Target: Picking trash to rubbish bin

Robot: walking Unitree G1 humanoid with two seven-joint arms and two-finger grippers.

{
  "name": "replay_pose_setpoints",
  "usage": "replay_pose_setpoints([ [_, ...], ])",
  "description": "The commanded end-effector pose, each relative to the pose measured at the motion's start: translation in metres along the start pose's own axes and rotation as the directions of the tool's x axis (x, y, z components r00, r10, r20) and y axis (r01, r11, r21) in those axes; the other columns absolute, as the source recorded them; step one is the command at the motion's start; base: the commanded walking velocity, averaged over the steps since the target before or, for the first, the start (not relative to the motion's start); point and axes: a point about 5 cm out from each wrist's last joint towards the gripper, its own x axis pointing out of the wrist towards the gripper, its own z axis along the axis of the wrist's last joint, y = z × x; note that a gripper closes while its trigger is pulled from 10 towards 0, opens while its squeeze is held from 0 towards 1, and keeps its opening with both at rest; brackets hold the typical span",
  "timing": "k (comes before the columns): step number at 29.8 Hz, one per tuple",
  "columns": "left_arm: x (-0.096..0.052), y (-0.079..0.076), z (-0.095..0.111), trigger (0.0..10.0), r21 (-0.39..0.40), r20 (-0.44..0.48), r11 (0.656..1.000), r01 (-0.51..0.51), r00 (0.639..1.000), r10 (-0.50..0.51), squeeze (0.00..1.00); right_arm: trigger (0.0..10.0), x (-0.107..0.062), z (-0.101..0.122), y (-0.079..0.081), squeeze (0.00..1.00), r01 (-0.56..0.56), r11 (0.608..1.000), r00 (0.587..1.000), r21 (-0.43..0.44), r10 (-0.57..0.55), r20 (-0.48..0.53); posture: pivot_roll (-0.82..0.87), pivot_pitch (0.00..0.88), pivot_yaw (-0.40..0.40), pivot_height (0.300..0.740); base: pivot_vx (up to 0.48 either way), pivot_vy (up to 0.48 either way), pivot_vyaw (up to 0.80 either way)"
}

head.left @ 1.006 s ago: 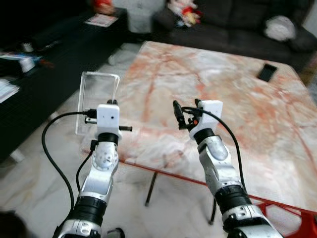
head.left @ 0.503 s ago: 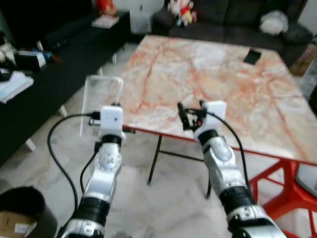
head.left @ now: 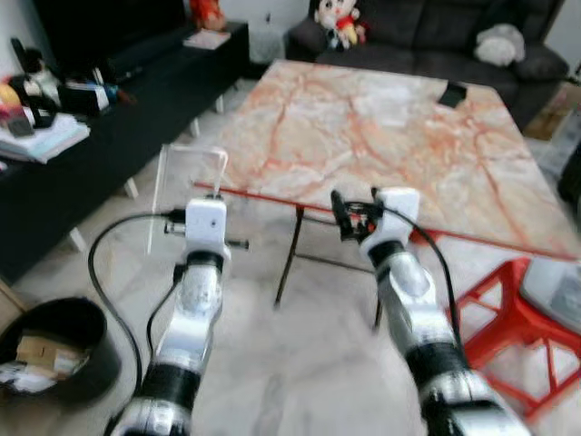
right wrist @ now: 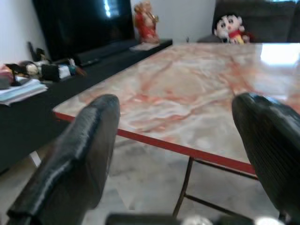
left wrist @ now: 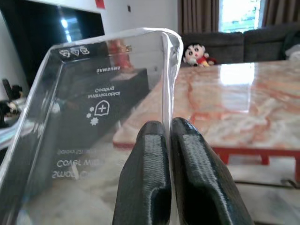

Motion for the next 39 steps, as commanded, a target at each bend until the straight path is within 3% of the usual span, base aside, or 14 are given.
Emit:
replay_pose_setpoints([
  [1, -0.003, -0.002, -0.012, 10.0, -0.003, -0.055, 1.000, 0.013, 0.998, -0.013, 0.00, 10.0, -0.003, -0.007, -0.006, 0.00, 0.015, 1.000, 0.999, -0.001, -0.015, -0.032, 0.02, 0.054, -0.086, 0.740, 0.000, 0.000, 0.00],
  [3, -0.003, -0.002, -0.012, 10.0, -0.003, -0.055, 1.000, 0.013, 0.998, -0.013, 0.00, 10.0, -0.003, -0.007, -0.006, 0.00, 0.015, 1.000, 0.999, -0.001, -0.015, -0.032, 0.02, 0.054, -0.086, 0.740, 0.000, 0.000, 0.00],
  [7, -0.034, -0.011, -0.076, 10.0, -0.137, -0.368, 0.987, 0.085, 0.921, -0.131, 0.00, 10.0, -0.024, -0.056, -0.015, 0.00, 0.038, 0.996, 0.969, 0.084, -0.016, -0.247, 0.02, 0.050, -0.088, 0.740, 0.000, 0.000, 0.00],
  [10, -0.048, -0.010, -0.096, 10.0, -0.141, -0.459, 0.987, 0.079, 0.878, -0.136, 0.00, 10.0, -0.041, -0.078, -0.020, 0.00, 0.041, 0.998, 0.935, 0.055, -0.018, -0.355, 0.02, 0.050, -0.088, 0.740, 0.000, 0.000, 0.00],
  [11, -0.057, -0.009, -0.106, 10.0, -0.151, -0.510, 0.986, 0.075, 0.848, -0.142, 0.00, 10.0, -0.054, -0.093, -0.026, 0.00, 0.069, 0.997, 0.904, 0.042, -0.045, -0.424, 0.02, 0.050, -0.088, 0.740, 0.000, 0.000, 0.00],
  [16, -0.083, -0.010, -0.129, 10.0, -0.147, -0.616, 0.983, 0.109, 0.768, -0.177, 0.00, 10.0, -0.096, -0.128, -0.042, 0.00, 0.148, 0.989, 0.793, 0.005, -0.116, -0.598, 0.04, 0.046, -0.100, 0.740, 0.000, 0.000, 0.00],
  [17, -0.092, -0.010, -0.136, 10.0, -0.140, -0.648, 0.982, 0.127, 0.738, -0.188, 0.00, 10.0, -0.109, -0.137, -0.044, 0.00, 0.161, 0.987, 0.754, -0.001, -0.124, -0.645, 0.04, 0.046, -0.096, 0.740, 0.000, 0.000, 0.00],
  [18, -0.092, -0.010, -0.136, 10.0, -0.140, -0.648, 0.982, 0.127, 0.738, -0.188, 0.00, 10.0, -0.109, -0.137, -0.044, 0.00, 0.161, 0.987, 0.754, -0.001, -0.124, -0.645, 0.04, 0.046, -0.096, 0.740, 0.000, 0.000, 0.00],
  [19, -0.107, -0.012, -0.145, 10.0, -0.138, -0.694, 0.979, 0.152, 0.691, -0.205, 0.00, 10.0, -0.129, -0.150, -0.046, 0.00, 0.173, 0.985, 0.693, -0.009, -0.129, -0.709, 0.03, 0.048, -0.091, 0.740, 0.000, 0.000, 0.00],
  [22, -0.129, -0.013, -0.158, 10.0, -0.142, -0.760, 0.977, 0.157, 0.615, -0.209, 0.00, 10.0, -0.161, -0.167, -0.050, 0.00, 0.201, 0.978, 0.593, -0.052, -0.163, -0.789, 0.03, 0.049, -0.084, 0.740, 0.000, 0.000, 0.00],
  [27, -0.155, -0.012, -0.170, 10.0, -0.123, -0.824, 0.975, 0.185, 0.529, -0.204, 0.00, 10.0, -0.188, -0.178, -0.051, 0.00, 0.225, 0.972, 0.521, -0.062, -0.174, -0.835, 0.04, 0.054, -0.075, 0.740, 0.000, 0.000, 0.00],
  [31, -0.162, -0.010, -0.173, 10.0, -0.133, -0.835, 0.975, 0.176, 0.511, -0.206, 0.00, 10.0, -0.191, -0.181, -0.047, 0.00, 0.183, 0.981, 0.515, -0.066, -0.153, -0.843, 0.03, 0.058, -0.068, 0.740, 0.000, 0.000, 0.00],
  [34, -0.155, -0.006, -0.171, 10.0, -0.104, -0.820, 0.980, 0.170, 0.543, -0.181, 0.00, 10.0, -0.190, -0.180, -0.047, 0.00, 0.200, 0.978, 0.521, -0.059, -0.157, -0.839, 0.03, 0.058, -0.068, 0.740, 0.000, 0.000, 0.14],
  [39, -0.151, -0.005, -0.170, 10.0, -0.098, -0.816, 0.980, 0.171, 0.551, -0.178, 0.00, 10.0, -0.184, -0.179, -0.044, 0.00, 0.183, 0.981, 0.525, -0.068, -0.156, -0.837, 0.04, 0.061, -0.066, 0.740, 0.000, 0.000, 0.08],
])
